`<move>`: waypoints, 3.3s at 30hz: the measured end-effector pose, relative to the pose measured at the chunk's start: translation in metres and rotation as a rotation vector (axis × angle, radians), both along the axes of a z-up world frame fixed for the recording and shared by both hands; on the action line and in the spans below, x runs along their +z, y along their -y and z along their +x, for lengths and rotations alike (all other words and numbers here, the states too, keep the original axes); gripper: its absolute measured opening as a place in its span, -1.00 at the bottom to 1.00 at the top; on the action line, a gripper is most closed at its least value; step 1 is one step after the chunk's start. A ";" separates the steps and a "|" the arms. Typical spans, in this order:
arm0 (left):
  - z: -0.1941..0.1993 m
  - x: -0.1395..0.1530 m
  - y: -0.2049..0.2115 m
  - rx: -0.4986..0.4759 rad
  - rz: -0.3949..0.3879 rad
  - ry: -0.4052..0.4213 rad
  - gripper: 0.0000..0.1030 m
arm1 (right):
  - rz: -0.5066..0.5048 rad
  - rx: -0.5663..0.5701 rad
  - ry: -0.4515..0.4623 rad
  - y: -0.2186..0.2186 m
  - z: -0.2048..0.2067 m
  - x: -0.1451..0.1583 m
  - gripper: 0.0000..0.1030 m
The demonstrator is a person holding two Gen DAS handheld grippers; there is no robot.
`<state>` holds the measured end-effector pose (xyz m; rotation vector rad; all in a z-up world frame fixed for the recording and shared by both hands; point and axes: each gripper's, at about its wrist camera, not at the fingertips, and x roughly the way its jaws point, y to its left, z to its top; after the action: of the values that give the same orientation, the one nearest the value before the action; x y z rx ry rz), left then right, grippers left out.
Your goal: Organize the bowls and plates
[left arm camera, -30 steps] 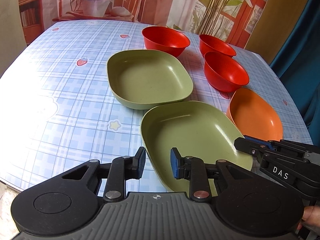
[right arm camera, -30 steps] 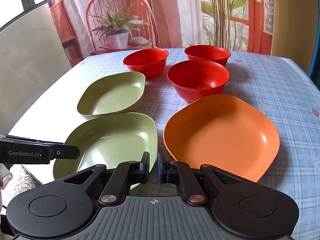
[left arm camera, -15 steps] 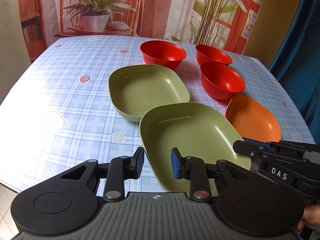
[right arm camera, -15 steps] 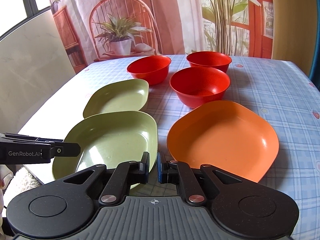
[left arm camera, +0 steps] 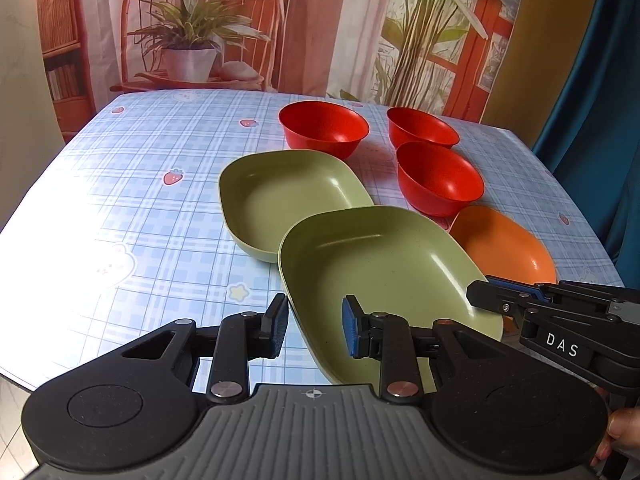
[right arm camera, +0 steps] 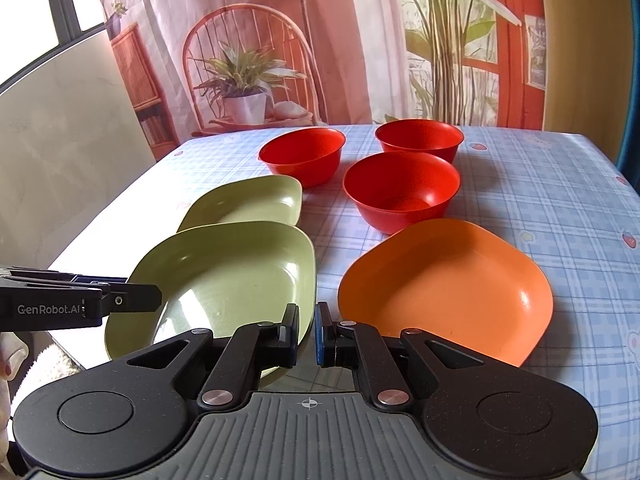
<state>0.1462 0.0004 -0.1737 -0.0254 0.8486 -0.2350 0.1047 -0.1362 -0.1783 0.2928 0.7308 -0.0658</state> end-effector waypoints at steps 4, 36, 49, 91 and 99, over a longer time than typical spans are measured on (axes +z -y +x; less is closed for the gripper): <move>0.005 0.003 -0.002 0.006 -0.015 0.010 -0.42 | 0.001 0.003 0.013 0.000 0.003 0.005 -0.85; 0.114 0.004 -0.026 0.036 0.026 0.043 -0.42 | -0.039 0.075 0.016 0.010 0.128 -0.005 -0.83; 0.122 -0.018 -0.029 0.028 0.092 0.012 -0.42 | -0.096 0.113 -0.037 -0.002 0.145 -0.028 -0.85; 0.076 0.015 0.035 -0.028 0.041 0.078 -0.16 | -0.119 0.011 0.035 0.055 0.058 0.014 -0.67; 0.061 0.011 0.058 -0.077 0.027 0.057 -0.16 | -0.111 -0.045 0.048 0.082 0.030 0.017 -0.67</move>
<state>0.2069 -0.0580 -0.1625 0.0396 0.7967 -0.2954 0.1348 -0.2180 -0.1613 0.2040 0.6700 -0.1414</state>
